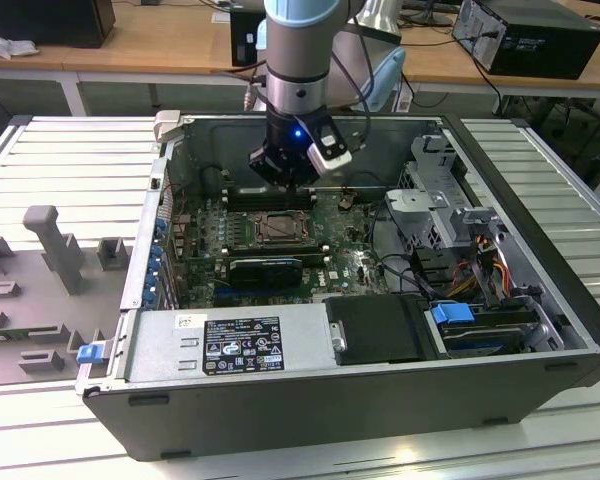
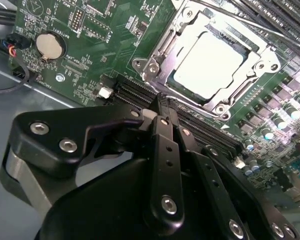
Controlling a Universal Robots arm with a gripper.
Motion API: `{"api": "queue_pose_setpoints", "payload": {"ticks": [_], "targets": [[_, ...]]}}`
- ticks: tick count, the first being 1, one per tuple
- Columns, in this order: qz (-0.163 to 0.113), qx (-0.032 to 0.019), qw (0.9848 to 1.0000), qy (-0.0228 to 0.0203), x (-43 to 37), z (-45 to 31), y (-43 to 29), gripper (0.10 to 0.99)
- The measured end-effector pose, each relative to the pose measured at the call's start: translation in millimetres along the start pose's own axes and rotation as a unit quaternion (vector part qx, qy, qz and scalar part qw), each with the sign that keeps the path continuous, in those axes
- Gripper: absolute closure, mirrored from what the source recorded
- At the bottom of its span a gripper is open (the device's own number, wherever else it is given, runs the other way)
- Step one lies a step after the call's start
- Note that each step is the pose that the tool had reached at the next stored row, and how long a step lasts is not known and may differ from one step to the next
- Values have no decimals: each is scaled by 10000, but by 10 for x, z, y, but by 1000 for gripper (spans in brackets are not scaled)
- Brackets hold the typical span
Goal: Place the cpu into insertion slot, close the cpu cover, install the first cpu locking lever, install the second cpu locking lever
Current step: 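Install the first cpu locking lever, then install the second cpu locking lever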
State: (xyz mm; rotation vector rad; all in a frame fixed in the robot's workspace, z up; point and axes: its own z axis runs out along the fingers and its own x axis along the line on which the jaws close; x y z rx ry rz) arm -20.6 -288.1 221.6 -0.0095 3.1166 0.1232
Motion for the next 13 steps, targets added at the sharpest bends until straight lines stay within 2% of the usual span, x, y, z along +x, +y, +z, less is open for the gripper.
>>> {"api": "queue_pose_setpoints", "payload": {"ticks": [7, 13], "targets": [[-1, 1, 10000, 1, 0, -4, -42, 980], [-1, 0, 10000, 0, 0, -9, -113, 980]]}}
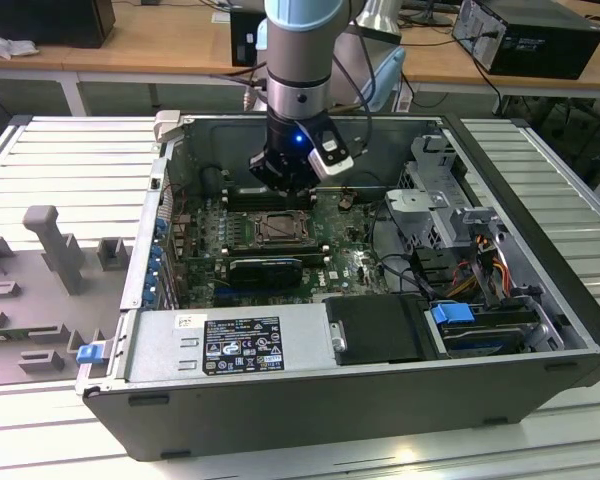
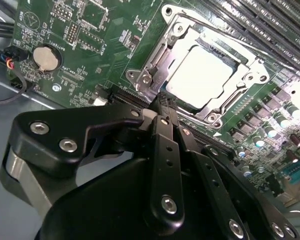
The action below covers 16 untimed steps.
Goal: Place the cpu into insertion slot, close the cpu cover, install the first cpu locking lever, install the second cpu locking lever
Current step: 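Install the second cpu locking lever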
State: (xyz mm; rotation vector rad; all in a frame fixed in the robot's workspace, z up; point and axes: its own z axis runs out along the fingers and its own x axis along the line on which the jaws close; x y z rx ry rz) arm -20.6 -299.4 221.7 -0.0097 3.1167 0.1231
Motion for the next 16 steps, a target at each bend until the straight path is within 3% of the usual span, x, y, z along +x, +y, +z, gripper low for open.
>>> {"api": "queue_pose_setpoints", "payload": {"ticks": [6, 8, 10, 12, 15, 16], "targets": [[1, 3, 10000, 0, 1, -19, -68, 980], [0, 7, 10000, 0, -3, -167, -56, 980], [0, 6, 10000, -1, -3, -183, -82, 980], [0, 7, 10000, -1, -1, -187, -162, 980], [3, 6, 10000, 44, 1, -202, -435, 980], [5, -31, 10000, 51, 2, -209, -531, 980]]}}
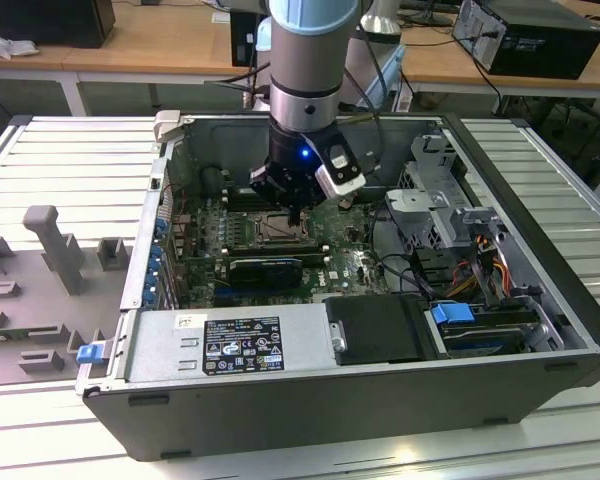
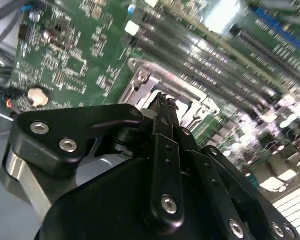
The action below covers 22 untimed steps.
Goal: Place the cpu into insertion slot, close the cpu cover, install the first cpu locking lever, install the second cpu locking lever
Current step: 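Install the second cpu locking lever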
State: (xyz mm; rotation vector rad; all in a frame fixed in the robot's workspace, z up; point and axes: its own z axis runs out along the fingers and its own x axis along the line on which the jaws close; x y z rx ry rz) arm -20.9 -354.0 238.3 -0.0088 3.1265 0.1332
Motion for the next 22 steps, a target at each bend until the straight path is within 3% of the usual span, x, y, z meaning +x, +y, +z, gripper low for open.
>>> {"api": "queue_pose_setpoints", "payload": {"ticks": [1, 2, 4, 8, 10, 12, 14, 19, 20, 22], "targets": [[1, -139, 9999, -1, 0, -4, -59, 980], [2, -236, 9997, -2, 2, -9, -133, 980], [3, -254, 9997, -2, 8, -11, -212, 980], [5, -257, 9997, 4, 27, -9, -266, 980], [1, -256, 9997, 6, 92, -6, -268, 980], [0, -256, 9997, 6, 245, 0, -268, 980], [-4, -257, 9997, 6, 312, 10, -268, 980], [-165, -268, 9995, 24, 338, 117, -277, 980], [-209, -305, 9993, 29, 349, 144, -283, 980], [-219, -485, 9986, 19, 390, 146, -328, 980]]}}
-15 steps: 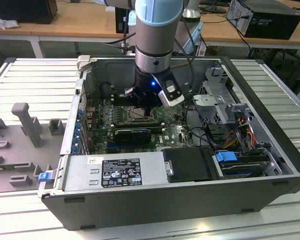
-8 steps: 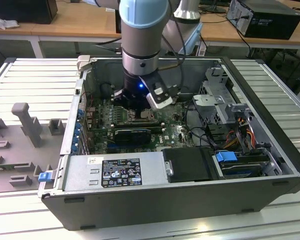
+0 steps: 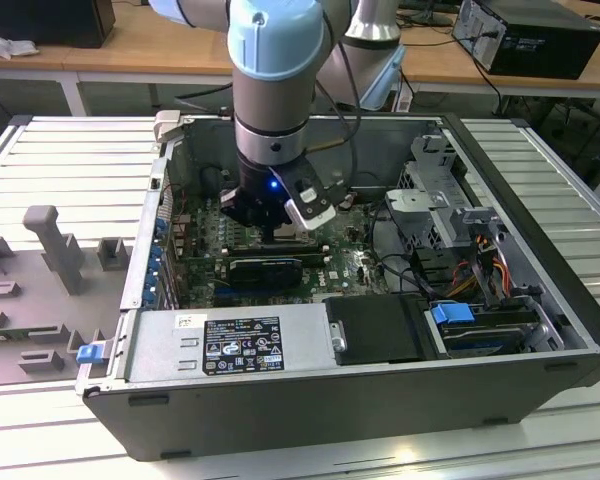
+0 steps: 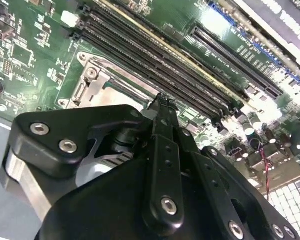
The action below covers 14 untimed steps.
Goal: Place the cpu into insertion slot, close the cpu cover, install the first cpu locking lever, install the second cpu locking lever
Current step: 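Install the second cpu locking lever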
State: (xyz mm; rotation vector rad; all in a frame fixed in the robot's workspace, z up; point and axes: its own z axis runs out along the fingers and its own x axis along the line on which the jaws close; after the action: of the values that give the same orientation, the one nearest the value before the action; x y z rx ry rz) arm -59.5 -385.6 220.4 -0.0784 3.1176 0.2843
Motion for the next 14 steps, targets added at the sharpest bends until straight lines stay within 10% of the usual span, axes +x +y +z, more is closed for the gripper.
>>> {"api": "queue_pose_setpoints", "payload": {"ticks": [14], "targets": [[-256, -340, 9991, 28, 154, 124, -139, 980]]}}
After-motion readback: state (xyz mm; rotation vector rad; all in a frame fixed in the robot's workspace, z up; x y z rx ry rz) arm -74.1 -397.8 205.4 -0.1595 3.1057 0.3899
